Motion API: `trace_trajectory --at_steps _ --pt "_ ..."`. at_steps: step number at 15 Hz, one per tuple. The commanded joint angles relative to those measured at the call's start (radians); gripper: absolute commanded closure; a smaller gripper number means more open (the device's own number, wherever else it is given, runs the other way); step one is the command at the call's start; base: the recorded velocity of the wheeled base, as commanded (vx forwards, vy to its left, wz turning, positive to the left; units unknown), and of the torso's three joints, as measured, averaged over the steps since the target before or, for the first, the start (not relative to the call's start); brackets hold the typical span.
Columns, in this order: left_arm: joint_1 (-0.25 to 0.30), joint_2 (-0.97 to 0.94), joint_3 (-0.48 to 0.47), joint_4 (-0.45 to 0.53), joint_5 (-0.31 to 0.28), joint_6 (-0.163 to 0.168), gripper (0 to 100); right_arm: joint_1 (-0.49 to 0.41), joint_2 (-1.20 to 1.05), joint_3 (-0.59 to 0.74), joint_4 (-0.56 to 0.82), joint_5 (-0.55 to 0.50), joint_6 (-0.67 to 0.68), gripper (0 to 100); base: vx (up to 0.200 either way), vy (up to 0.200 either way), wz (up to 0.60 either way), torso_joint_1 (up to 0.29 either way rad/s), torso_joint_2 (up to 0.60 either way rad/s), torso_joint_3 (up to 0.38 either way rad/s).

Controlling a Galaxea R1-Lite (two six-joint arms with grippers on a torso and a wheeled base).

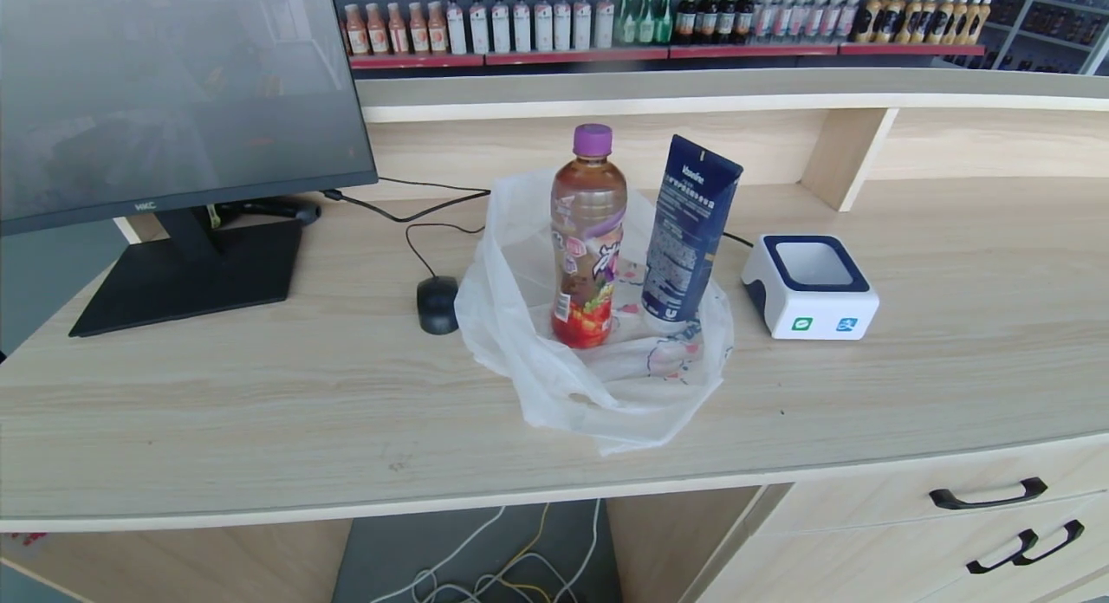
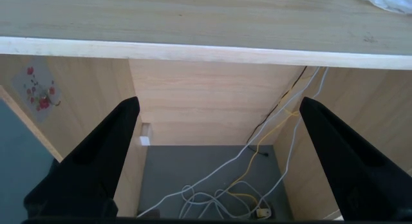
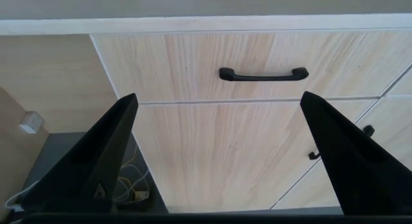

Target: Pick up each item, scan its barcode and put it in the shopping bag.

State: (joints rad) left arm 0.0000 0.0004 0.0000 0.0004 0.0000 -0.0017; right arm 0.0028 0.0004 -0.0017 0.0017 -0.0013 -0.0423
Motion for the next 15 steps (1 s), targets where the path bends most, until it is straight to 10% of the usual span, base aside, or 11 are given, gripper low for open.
trace_trajectory --at_steps 1,15 --pt "0.000 0.000 0.000 0.000 0.000 0.002 0 0.000 0.000 0.000 0.000 0.000 -0.001 0 0.000 0.000 0.00 0.000 0.00 0.000" --pt "0.002 0.000 0.000 0.001 0.002 -0.011 0 0.000 0.000 0.000 0.000 0.000 0.001 0 0.000 -0.157 0.00 0.002 0.00 0.001"
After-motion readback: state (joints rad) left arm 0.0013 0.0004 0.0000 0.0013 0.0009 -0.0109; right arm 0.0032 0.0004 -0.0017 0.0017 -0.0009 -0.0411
